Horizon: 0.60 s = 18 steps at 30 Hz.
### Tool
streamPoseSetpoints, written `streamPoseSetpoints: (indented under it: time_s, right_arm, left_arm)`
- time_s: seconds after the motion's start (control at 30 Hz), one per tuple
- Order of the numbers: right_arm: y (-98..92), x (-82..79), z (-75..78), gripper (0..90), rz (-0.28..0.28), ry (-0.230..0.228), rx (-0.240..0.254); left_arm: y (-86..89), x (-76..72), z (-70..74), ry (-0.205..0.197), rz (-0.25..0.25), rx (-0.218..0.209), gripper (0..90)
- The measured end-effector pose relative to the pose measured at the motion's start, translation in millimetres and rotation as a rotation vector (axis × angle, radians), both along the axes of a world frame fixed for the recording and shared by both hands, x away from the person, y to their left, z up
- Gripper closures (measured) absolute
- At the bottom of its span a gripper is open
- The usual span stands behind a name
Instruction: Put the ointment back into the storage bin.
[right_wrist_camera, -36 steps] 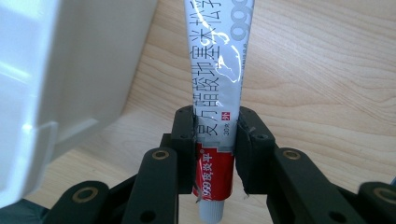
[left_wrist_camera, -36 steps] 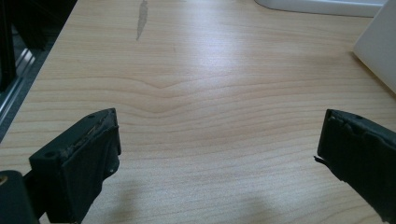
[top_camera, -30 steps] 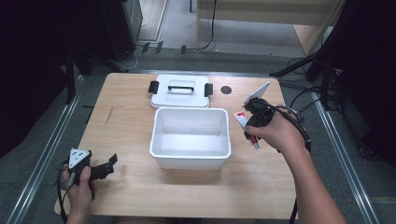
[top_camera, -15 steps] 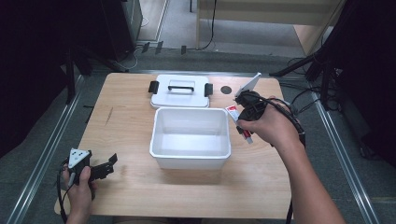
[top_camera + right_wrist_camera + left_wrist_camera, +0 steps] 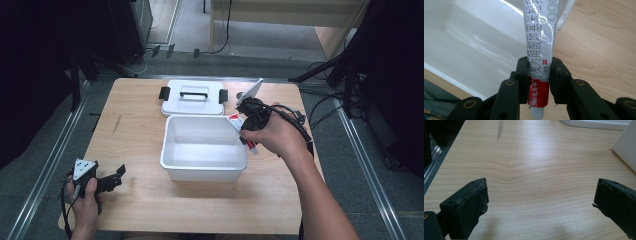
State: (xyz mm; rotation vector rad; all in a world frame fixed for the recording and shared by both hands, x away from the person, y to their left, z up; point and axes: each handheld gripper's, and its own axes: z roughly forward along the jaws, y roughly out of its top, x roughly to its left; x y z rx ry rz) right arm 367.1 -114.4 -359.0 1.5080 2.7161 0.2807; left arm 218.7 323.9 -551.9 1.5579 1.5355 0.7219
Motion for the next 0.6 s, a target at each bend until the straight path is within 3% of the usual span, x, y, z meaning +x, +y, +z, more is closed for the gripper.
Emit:
streamPoseSetpoints:
  time_s: [0.17, 0.27, 0.47, 0.6]
  right_arm:
    - [9.9, -3.7, 2.0, 72.0, 0.061, -0.013, 0.016]
    - [18.6, -7.9, 2.2, 71.9, 0.126, -0.023, 0.017]
    - [30.1, -13.9, -0.4, 71.8, 0.260, -0.028, 0.021]
    - [33.6, -16.8, -1.1, 71.8, 0.395, -0.071, 0.031]
  left_arm:
    - [0.0, 0.0, 0.1, 0.001, 0.000, 0.000, 0.0]
    - [0.0, 0.0, 0.1, 0.001, -0.001, 0.000, 0.0]
    - [0.1, 0.1, 0.1, 0.001, -0.002, 0.000, 0.0]
    - [0.0, 0.1, 0.1, 0.002, -0.002, 0.001, 0.0]
